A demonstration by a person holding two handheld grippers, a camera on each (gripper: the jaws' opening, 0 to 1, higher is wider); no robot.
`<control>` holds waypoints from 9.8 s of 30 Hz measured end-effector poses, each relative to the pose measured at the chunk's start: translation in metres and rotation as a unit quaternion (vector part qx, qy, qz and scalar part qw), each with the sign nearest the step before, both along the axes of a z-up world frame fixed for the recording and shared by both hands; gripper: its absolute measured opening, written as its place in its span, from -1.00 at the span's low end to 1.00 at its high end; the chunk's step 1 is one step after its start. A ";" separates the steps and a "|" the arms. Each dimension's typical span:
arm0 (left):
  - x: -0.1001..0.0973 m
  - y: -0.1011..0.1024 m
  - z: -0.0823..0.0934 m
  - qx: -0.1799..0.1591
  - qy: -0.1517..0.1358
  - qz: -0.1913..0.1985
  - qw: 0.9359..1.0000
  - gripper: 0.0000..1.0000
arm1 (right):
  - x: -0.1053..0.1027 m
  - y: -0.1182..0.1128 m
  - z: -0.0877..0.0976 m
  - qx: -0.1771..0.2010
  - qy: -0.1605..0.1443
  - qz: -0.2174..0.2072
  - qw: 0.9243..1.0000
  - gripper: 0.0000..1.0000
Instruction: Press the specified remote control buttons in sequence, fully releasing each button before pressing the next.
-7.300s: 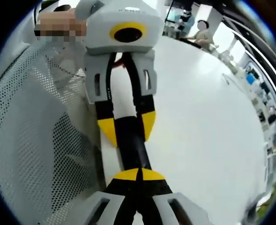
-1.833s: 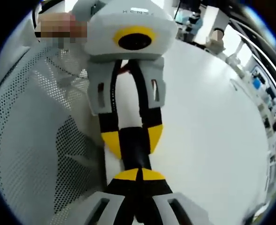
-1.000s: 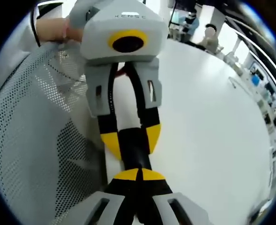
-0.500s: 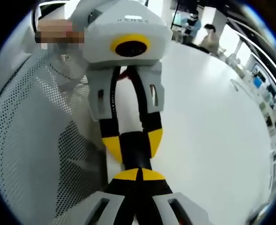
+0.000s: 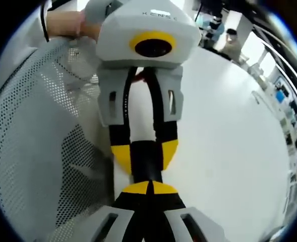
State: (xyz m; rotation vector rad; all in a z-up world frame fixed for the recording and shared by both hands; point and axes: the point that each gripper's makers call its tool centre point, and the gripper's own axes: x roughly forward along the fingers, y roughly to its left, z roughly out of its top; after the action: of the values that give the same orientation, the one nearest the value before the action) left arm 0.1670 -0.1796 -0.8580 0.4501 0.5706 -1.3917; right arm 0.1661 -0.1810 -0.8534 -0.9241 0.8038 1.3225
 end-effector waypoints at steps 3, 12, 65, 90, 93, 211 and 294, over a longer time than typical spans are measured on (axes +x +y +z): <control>0.000 0.000 0.000 0.000 0.000 0.000 1.000 -0.49 | 0.000 0.000 0.000 0.000 0.004 -0.001 1.000 -1.00; 0.000 0.000 0.000 0.001 -0.002 -0.001 1.000 -0.49 | 0.000 0.001 -0.001 -0.005 0.005 0.010 1.000 -1.00; 0.000 0.000 0.000 -0.003 -0.003 0.000 1.000 -0.49 | 0.001 -0.039 -0.010 0.075 0.034 0.022 0.996 -0.57; -0.002 -0.001 0.000 0.000 -0.014 0.013 1.000 -0.49 | 0.001 -0.023 -0.010 0.123 0.033 -0.055 0.990 -0.50; -0.002 -0.001 0.000 -0.001 -0.014 0.011 1.000 -0.49 | 0.003 -0.024 -0.011 0.128 0.037 -0.051 0.990 -0.50; 0.044 0.103 0.169 -0.272 -0.131 0.385 0.872 0.97 | 0.002 -0.014 -0.009 0.140 0.022 -0.046 0.989 -0.56; 0.047 0.106 0.159 -0.262 -0.116 0.388 0.876 1.00 | 0.044 -0.012 -0.009 0.131 0.018 -0.061 0.989 -0.58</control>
State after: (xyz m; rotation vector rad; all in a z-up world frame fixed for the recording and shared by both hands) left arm 0.2138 -0.0732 -0.6990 -0.0713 0.1174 -0.6485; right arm 0.2098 -0.1933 -0.8627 -0.6350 0.6841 1.3037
